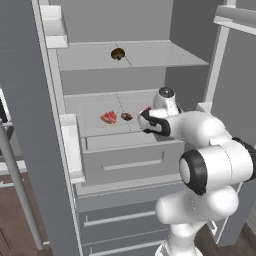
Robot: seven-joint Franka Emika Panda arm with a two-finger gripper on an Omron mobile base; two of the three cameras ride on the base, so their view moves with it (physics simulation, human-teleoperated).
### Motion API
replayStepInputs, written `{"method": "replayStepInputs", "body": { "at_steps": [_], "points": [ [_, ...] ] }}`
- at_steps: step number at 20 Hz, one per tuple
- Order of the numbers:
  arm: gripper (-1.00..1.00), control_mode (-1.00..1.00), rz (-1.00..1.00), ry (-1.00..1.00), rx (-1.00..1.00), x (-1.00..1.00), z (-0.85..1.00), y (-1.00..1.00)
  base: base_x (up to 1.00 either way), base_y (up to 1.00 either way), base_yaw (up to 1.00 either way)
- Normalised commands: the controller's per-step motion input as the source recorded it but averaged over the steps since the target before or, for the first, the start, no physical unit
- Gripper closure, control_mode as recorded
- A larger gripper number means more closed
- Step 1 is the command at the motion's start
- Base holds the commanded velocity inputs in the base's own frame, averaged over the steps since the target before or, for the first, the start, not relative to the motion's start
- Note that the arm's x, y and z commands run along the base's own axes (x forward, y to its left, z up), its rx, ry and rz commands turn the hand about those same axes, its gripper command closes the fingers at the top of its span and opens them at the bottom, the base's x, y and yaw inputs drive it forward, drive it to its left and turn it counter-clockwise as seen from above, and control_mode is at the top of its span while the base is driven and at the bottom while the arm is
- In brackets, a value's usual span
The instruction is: Place one mushroom and one steak in each tupperware on the nearby counter, to pack two identical lunches.
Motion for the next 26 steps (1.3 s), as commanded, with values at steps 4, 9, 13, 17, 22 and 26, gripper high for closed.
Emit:
{"method": "replayStepInputs", "body": {
  "at_steps": [4, 9, 13, 17, 22, 26],
  "points": [
    [-1.00, -1.00, -0.01, 0.00, 0.00, 0.58, -0.14, 0.00, 0.00, 0.00, 0.00],
    [-1.00, -1.00, 0.00, -0.01, 0.00, 0.62, -0.25, 0.00, 0.00, 0.00, 0.00],
    [-1.00, -1.00, 0.00, -0.06, 0.00, 0.64, -0.31, 0.04, 0.00, 0.00, 0.00],
    [-1.00, -1.00, 0.00, -0.05, 0.00, 0.62, -0.28, 0.04, 0.00, 0.00, 0.00],
    [-1.00, -1.00, -0.01, -0.05, 0.00, 0.53, -0.26, 0.01, 0.00, 0.00, 0.00],
    [-1.00, -1.00, -0.03, -0.04, 0.00, 0.44, -0.30, 0.00, 0.00, 0.00, 0.00]
  ]
}}
